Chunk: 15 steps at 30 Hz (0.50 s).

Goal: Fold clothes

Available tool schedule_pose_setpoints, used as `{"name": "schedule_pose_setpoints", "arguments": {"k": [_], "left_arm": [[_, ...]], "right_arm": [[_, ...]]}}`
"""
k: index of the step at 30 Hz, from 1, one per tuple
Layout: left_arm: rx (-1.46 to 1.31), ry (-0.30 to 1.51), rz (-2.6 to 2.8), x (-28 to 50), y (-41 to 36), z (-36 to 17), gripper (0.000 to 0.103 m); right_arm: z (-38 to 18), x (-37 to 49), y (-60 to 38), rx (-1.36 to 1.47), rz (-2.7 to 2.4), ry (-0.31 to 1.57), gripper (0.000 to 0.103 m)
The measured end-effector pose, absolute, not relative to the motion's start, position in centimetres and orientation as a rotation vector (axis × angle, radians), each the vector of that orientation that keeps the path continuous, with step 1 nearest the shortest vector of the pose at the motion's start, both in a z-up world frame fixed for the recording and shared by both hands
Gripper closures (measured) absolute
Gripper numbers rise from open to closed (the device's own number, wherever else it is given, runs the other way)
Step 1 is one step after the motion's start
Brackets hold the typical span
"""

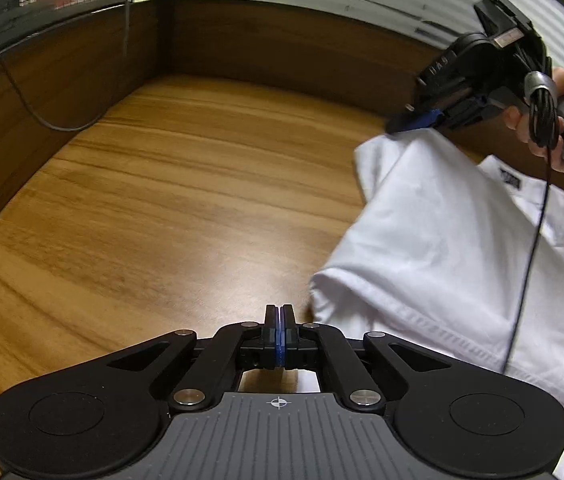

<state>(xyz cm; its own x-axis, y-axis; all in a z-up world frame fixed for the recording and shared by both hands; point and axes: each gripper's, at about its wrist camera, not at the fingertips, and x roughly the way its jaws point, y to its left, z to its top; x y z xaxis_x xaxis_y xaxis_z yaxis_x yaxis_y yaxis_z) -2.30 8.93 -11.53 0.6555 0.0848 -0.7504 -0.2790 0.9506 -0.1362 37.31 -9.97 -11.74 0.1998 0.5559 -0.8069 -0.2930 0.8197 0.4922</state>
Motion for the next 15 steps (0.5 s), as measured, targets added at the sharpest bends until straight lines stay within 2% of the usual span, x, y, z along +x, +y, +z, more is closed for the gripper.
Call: {"name": "schedule_pose_setpoints", "arguments": {"k": [1,2,4,6,8,11,13,14,15], "left_arm": [[-0.248,0.826,0.193,-2.2,9.0,-11.3,0.100],[-0.248,0.820,0.177,-2.0,9.1,-11.1,0.099],[-0.235,0.820,0.143,-1.3,9.1,-11.0,0.094],[-0.224,0.827,0.106,-0.5,8.9,-11.0,0.077],[-0.235,0.830,0.072,0.1,8.8,-11.1,0.072],[-0.224,0.847,0.066,0.1,8.8,-11.6,0.072],[-0.205,0.859,0.066,0.1,8.9,-11.8,0.076],[-0.185,0.855,0.066,-0.1,8.8,-11.9,0.087],[-0.166,0.849,0.069,-0.2,8.6,-11.8,0.090]], "right_arm": [[-11.3,37.6,-9.7,0.225,0.622,1.239,0.062],[-10.9,37.8,-9.4,0.197,0.640,1.241,0.053],[-10.6,38.4,-8.8,0.146,0.661,1.260,0.052],[-10.7,38.8,-8.3,0.116,0.666,1.290,0.052],[-10.7,38.4,-8.3,0.104,0.670,1.296,0.052],[-10.1,36.5,-9.3,0.119,0.668,1.278,0.051],[-9.4,34.9,-10.4,0.133,0.655,1.258,0.049],[-9.0,34.1,-11.0,0.141,0.645,1.247,0.048],[-8.5,33.1,-11.8,0.151,0.629,1.233,0.047]]}}
